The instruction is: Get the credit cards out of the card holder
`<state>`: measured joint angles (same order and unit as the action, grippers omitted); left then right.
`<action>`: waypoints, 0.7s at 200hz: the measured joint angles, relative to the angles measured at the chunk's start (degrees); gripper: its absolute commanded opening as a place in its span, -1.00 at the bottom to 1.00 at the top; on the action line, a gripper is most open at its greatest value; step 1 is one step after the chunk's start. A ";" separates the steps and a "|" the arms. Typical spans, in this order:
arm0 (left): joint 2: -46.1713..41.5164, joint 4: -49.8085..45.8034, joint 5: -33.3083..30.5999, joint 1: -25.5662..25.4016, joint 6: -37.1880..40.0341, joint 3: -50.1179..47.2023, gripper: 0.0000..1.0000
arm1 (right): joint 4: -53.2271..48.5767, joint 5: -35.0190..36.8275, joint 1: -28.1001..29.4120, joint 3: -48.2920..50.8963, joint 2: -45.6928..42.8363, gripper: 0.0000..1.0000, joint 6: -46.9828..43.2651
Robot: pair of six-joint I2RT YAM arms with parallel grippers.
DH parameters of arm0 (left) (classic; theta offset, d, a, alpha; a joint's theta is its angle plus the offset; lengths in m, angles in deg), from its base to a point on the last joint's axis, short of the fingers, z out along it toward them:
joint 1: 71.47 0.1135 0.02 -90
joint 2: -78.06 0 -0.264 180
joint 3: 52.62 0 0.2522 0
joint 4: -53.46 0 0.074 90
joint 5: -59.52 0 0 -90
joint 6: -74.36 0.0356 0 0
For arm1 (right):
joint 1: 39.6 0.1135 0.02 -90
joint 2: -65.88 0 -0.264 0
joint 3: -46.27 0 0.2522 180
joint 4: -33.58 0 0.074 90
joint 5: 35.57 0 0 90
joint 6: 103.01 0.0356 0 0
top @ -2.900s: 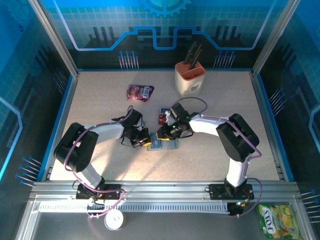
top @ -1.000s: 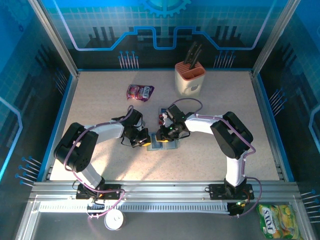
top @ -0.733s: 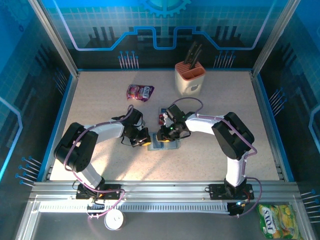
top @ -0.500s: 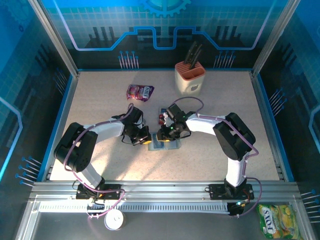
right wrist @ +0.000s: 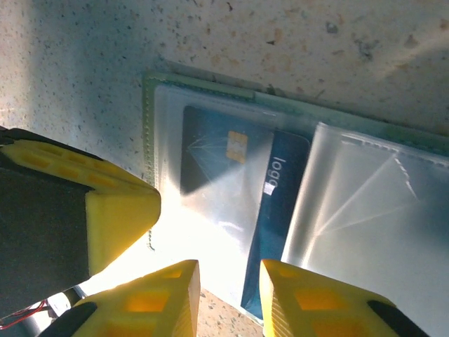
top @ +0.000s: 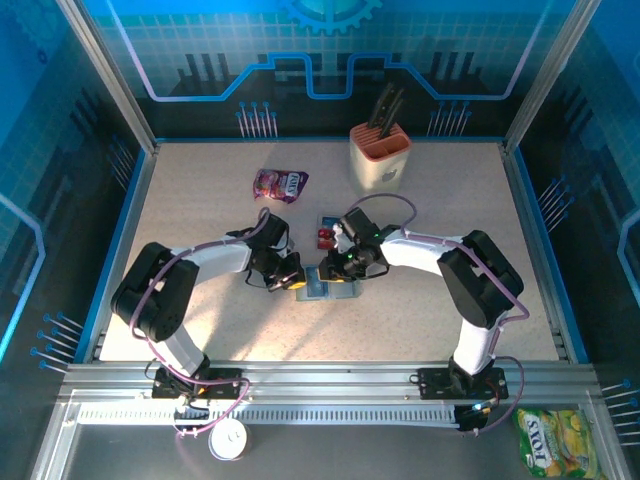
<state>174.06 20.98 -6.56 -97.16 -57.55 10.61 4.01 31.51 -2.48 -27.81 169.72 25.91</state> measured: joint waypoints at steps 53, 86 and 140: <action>1.36 0.39 0.17 -0.74 -0.13 1.22 -1.00 | 0.24 0.00 -0.17 0.50 -0.02 -0.40 0.04; 1.75 1.01 0.37 -0.74 -0.13 1.40 -1.00 | 0.42 0.00 -0.48 0.66 -0.02 -0.40 0.04; 2.40 1.01 0.35 -0.74 -0.11 1.40 -1.00 | 0.42 -0.02 -0.57 0.66 -0.02 -0.40 0.07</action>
<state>176.47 21.99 -6.21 -97.91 -57.66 12.01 4.42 31.49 -3.05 -27.15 169.69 25.97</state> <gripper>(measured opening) 0.051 0.301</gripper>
